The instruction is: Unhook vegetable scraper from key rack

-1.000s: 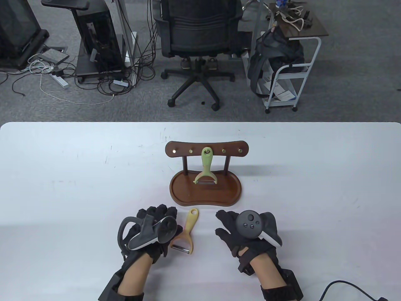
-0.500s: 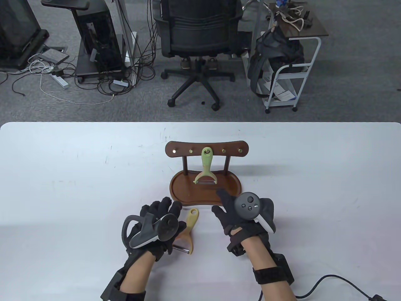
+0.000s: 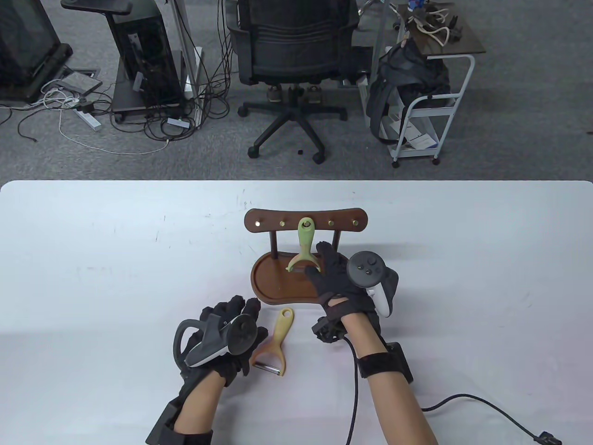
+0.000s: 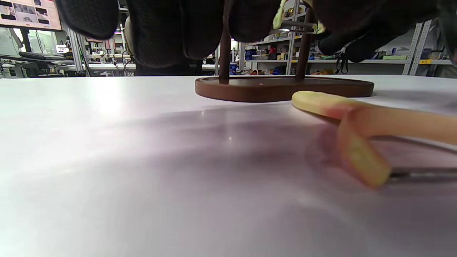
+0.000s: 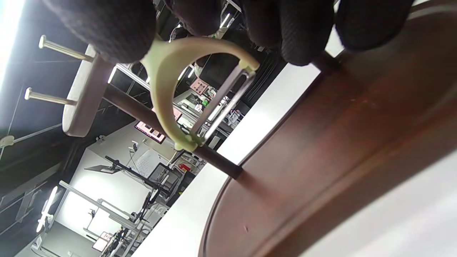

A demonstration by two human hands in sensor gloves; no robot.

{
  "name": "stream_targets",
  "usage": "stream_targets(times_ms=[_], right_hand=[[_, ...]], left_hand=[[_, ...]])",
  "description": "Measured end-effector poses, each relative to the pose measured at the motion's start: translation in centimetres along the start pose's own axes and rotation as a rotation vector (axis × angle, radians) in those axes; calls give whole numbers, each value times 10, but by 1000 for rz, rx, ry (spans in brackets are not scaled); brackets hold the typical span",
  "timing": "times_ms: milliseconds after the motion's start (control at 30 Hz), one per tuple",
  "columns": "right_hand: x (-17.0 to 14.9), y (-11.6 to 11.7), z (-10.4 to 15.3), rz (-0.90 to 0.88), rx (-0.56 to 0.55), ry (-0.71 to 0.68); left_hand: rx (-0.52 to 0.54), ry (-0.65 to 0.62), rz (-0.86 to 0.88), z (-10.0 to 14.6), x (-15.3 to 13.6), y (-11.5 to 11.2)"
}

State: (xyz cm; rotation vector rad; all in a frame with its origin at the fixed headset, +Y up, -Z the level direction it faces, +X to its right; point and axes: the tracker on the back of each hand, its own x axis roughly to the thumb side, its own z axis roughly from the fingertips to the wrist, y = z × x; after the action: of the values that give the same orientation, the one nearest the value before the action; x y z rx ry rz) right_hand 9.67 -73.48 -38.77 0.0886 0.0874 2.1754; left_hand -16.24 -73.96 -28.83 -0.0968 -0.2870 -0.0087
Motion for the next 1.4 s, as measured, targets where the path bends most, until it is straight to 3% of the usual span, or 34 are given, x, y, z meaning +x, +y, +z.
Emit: stream_targets(times_ms=[400,667,1400], right_hand=[[2,16,-17,-171,9,-15],[4,15,-18,-187,22,-21],[17,9,12,-143,-19,-122]], left_hand=[[-45,38,0,3,-4,-2],[-67,60,8,5,-8,-3],[-54,3,3,4,3,1]])
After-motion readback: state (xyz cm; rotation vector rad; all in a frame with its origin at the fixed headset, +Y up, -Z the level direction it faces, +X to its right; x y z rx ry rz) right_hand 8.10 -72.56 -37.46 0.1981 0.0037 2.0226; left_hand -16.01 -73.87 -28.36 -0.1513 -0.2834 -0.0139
